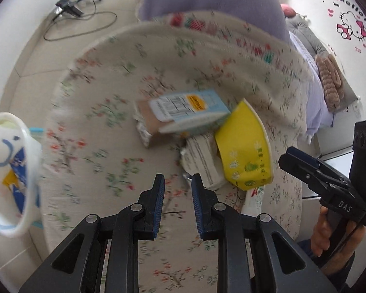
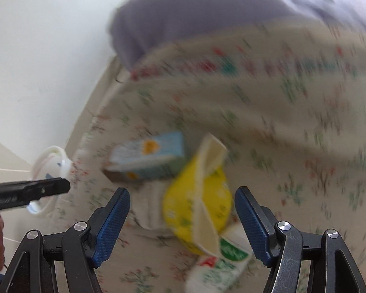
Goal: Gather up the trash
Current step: 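Grasp the white wrapper with the left gripper while the right grasps the yellow paper cup, then drop the wrapper into the bucket with the left gripper while the right carries the cup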
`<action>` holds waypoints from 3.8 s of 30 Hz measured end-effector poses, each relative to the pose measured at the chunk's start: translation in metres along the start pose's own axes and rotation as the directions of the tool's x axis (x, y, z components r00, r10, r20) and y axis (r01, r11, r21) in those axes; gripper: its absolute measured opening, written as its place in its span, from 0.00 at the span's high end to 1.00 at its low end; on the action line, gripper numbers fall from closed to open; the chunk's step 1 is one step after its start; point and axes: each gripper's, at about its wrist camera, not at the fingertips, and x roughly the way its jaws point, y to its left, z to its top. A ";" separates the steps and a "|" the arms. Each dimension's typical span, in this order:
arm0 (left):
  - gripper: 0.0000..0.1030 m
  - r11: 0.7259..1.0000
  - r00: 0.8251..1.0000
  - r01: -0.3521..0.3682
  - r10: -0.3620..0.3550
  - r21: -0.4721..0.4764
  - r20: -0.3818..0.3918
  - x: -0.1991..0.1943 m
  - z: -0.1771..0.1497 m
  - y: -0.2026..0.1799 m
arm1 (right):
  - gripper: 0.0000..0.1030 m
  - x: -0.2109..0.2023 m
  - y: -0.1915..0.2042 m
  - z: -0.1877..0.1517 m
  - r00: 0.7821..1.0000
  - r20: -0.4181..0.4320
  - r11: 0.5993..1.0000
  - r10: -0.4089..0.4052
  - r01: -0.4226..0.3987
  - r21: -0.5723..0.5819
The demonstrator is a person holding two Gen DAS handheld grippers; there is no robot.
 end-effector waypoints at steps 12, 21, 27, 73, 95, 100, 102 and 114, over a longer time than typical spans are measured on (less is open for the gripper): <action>0.76 0.994 0.997 0.031 -0.038 -0.101 -0.071 0.055 0.005 -0.024 | 0.27 0.020 -0.020 -0.005 0.997 -0.075 1.000 0.006 -0.005 0.016; 0.51 0.987 0.998 -0.045 0.039 -0.157 -0.043 0.050 0.004 -0.030 | 0.27 0.013 -0.031 -0.010 0.998 -0.069 1.000 0.005 -0.003 0.027; 0.46 0.979 0.997 0.016 -0.031 -0.204 -0.072 0.058 -0.001 -0.021 | 0.27 0.007 -0.033 -0.012 0.998 -0.064 1.000 0.006 -0.004 0.031; 0.89 0.965 0.978 0.158 -0.124 -0.210 0.169 -0.062 -0.025 0.032 | 0.87 -0.026 -0.009 -0.010 0.989 0.130 0.996 0.073 -0.066 -0.059; 0.89 0.867 0.953 -0.043 0.185 -0.497 0.239 -0.152 -0.061 0.192 | 0.88 -0.025 0.111 -0.043 0.926 0.139 0.887 0.352 -0.283 -0.365; 0.89 0.828 0.950 -0.110 0.251 -0.550 0.187 -0.149 -0.066 0.222 | 0.88 -0.008 0.130 -0.058 0.930 0.088 0.868 0.357 -0.295 -0.400; 0.88 0.807 0.952 -0.121 0.260 -0.578 0.163 -0.145 -0.067 0.233 | 0.88 -0.002 0.135 -0.059 0.929 0.074 0.863 0.361 -0.303 -0.405; 0.73 0.770 0.962 -0.066 0.217 -0.634 0.164 -0.150 -0.067 0.251 | 0.87 0.026 0.169 -0.053 0.917 0.010 0.850 0.399 -0.365 -0.378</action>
